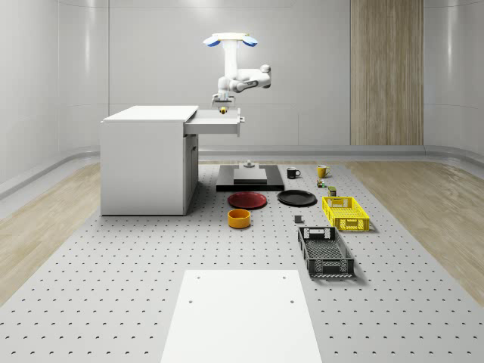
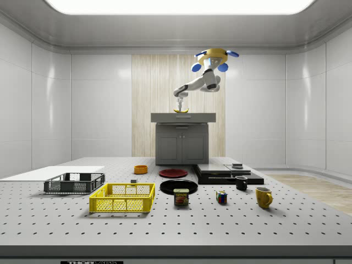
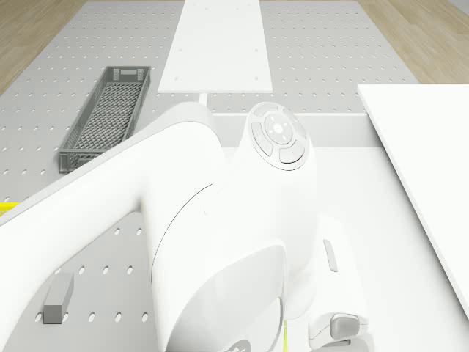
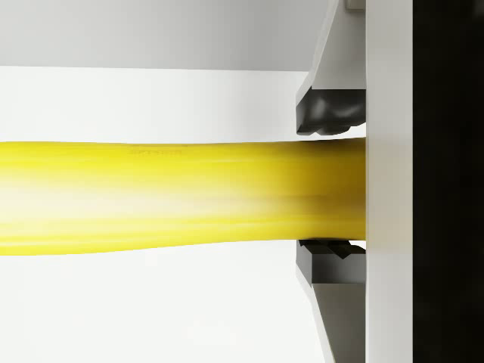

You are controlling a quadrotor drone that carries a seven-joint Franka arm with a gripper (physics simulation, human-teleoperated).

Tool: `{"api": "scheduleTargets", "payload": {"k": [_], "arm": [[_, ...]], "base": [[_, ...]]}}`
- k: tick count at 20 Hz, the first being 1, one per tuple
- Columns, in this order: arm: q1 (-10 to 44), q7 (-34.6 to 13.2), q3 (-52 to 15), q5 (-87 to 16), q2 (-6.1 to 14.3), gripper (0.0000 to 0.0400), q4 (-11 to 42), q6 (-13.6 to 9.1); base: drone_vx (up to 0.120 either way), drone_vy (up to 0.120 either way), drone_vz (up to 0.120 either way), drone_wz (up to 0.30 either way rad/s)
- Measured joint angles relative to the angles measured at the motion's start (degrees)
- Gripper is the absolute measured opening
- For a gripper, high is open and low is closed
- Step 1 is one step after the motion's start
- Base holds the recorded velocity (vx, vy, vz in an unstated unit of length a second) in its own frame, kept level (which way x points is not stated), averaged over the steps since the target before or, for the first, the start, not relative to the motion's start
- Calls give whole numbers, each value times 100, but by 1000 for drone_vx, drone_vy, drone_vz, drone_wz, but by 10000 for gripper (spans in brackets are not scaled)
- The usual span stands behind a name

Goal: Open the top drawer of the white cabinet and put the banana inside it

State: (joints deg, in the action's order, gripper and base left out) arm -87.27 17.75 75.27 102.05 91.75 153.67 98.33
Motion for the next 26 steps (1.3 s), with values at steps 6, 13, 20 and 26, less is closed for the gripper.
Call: {"api": "scheduleTargets", "payload": {"k": [6, 13, 20, 26], "arm": [[-104, 20, -417, 377, -45, 193, -136, 177], [-231, 36, -867, 792, -137, 193, -330, 361], [-259, -26, -1007, 958, -213, 329, -401, 369], [-165, -85, -779, 787, -221, 383, -283, 207]], "base": [[0, 0, 0, 0], [0, 0, 0, 0], [0, 0, 0, 0], [0, 0, 0, 0]]}}
